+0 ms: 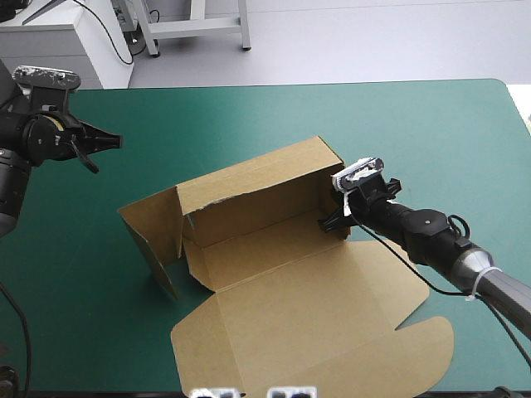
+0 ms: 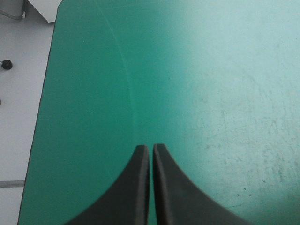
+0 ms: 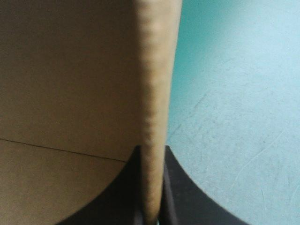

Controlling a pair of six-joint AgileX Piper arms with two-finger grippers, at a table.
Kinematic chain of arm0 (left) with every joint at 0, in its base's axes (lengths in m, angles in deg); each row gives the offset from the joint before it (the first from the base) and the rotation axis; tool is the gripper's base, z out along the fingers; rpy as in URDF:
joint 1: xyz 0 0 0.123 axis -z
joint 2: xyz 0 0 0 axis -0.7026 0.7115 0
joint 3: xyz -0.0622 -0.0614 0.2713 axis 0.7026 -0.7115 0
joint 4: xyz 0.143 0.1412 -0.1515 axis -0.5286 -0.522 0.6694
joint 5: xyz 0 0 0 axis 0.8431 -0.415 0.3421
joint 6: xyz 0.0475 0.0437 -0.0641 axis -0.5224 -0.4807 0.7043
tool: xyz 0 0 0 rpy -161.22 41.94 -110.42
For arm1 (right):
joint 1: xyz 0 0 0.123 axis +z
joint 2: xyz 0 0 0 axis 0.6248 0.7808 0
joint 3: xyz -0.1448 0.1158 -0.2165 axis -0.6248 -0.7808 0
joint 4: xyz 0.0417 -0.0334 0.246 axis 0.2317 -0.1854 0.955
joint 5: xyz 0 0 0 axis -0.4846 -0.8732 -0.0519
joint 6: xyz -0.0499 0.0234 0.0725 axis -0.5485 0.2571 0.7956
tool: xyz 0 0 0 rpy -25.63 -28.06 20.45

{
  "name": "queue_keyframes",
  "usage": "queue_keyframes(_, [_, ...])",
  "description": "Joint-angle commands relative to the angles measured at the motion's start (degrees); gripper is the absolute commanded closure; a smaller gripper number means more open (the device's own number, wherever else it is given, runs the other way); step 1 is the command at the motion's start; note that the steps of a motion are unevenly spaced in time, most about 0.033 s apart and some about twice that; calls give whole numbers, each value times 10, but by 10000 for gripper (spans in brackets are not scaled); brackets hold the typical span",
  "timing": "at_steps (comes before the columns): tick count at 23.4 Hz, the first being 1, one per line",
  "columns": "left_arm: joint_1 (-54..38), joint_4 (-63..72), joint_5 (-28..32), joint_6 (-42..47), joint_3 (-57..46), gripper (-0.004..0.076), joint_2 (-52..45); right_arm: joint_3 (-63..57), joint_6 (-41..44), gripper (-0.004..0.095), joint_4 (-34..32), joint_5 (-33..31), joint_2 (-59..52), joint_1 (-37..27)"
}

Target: Fold the box

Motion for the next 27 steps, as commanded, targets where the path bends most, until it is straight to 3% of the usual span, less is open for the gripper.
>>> queue_keyframes(1, [-1,-2,33,6,6,715,-20,17,9,927,-20,-45,-24,-1])
queue_keyframes(3, [-1,0,36,6,6,715,-19,21,71,928,-93,-67,-24,-1])
queue_keyframes(4, [-1,0,41,6,6,715,-19,35,155,928,-181,-83,-24,-2])
queue_keyframes(5, [-1,0,41,6,6,715,-19,46,196,928,-224,-96,-24,-5])
queue_keyframes(6, [-1,0,41,6,6,715,-19,80,309,928,-337,-146,-22,-16])
queue_keyframes(7, [-1,0,41,6,6,715,-19,98,355,928,-381,-171,-19,-23])
queue_keyframes(8, [-1,0,41,6,6,715,-19,147,457,928,-480,-239,-10,-40])
queue_keyframes(10, [-1,3,41,6,6,715,-19,207,570,928,-577,-317,2,-62])
queue_keyframes(13, [-1,5,40,6,6,715,-19,247,645,928,-621,-353,4,-86])
queue_keyframes(21, [-1,5,38,6,6,716,-19,264,746,926,-682,-440,5,-99])
queue_keyframes(27, [-1,7,36,6,6,716,-19,265,834,926,-787,-445,7,-99])
